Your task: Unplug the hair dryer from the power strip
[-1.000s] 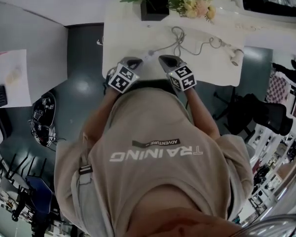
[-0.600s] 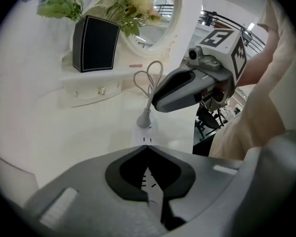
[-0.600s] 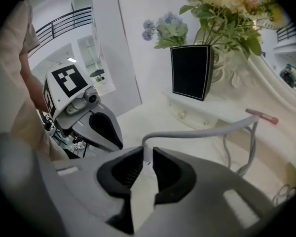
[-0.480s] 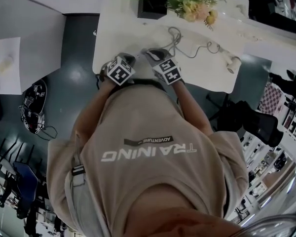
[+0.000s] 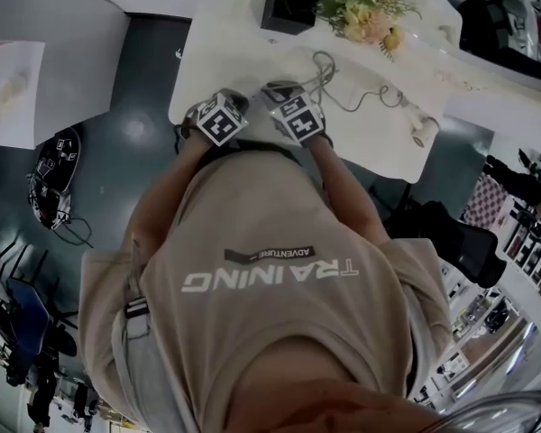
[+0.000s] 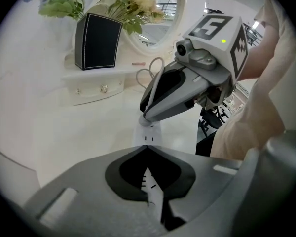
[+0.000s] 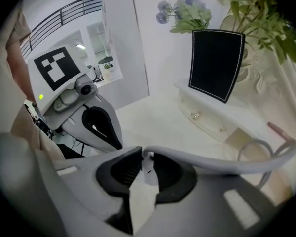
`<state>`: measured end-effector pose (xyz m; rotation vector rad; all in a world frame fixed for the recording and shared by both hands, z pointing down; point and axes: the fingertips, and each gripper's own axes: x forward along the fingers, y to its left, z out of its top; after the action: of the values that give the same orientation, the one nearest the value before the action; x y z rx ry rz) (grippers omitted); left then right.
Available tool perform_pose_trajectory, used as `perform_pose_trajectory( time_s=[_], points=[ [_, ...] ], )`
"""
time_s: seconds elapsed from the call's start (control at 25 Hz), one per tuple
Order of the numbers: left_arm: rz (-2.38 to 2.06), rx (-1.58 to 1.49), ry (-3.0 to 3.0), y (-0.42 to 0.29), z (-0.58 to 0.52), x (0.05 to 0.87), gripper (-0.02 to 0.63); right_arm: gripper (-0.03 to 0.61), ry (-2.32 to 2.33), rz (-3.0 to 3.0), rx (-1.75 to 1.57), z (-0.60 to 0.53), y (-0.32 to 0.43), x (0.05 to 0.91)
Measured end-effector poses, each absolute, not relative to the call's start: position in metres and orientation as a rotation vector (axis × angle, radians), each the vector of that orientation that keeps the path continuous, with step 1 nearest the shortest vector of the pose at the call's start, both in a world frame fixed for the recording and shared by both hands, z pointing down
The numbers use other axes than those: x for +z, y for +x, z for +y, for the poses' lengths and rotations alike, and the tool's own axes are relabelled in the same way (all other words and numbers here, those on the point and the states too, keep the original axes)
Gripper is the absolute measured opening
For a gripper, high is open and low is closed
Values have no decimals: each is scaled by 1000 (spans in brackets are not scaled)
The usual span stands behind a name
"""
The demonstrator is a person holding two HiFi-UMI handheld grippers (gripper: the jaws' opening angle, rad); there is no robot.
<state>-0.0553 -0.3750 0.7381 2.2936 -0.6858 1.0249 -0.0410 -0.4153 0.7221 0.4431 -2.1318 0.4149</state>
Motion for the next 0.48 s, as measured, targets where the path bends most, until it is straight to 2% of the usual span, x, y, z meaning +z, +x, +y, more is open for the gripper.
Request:
perform_pose_trajectory(
  time_s=[0.48],
  points=[
    [-756,1030,2298,-53,-372,736,-3,63,416,-2207,300,-410,-39,708]
  ],
)
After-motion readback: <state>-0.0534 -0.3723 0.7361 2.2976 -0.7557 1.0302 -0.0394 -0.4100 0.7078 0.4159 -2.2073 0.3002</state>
